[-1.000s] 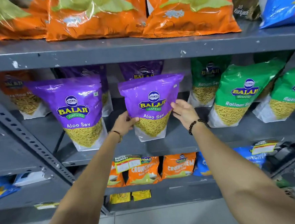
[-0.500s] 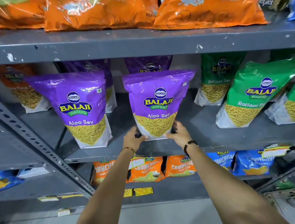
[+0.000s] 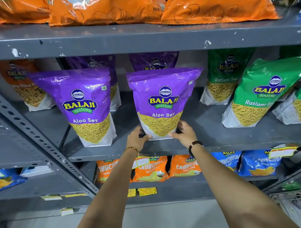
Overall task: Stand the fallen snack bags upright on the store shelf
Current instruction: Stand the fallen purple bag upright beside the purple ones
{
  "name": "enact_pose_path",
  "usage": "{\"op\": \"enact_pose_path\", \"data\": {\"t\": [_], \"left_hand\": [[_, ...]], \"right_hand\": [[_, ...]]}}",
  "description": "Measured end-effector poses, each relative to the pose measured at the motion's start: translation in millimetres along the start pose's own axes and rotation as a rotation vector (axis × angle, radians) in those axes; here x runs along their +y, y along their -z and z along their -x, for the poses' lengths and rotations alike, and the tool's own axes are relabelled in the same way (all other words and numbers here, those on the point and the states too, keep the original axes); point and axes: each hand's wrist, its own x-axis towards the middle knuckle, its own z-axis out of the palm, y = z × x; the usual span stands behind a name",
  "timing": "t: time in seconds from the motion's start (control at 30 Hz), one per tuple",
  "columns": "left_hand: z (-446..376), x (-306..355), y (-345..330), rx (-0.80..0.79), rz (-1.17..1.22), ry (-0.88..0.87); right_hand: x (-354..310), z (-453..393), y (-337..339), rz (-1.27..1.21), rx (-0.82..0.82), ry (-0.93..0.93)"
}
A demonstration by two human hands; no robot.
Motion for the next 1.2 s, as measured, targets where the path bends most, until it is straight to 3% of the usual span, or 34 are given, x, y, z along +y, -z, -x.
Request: {"op": "enact_pose_path", "data": {"t": [0.1, 0.3, 0.37, 0.63, 1.2], "left_hand": [[3, -3, -1, 0.062, -0.032, 0.006], [54, -39, 4, 0.712, 0.27, 0.078], [56, -54, 24, 0.834, 0.252, 0.153], [25, -73, 74, 0.668, -0.036, 0.346], [15, -78, 74, 0.721, 0.02, 0.366]], "right_hand": [[1, 2, 0, 0.006, -0.016, -0.001], [7, 6, -5, 0.07, 0.003, 0.029], [6, 6, -7, 0.081, 0.002, 0.029], [1, 6, -14, 0.106, 0.04, 0.008], [-1, 7, -23, 0.115, 0.072, -0.002]]}}
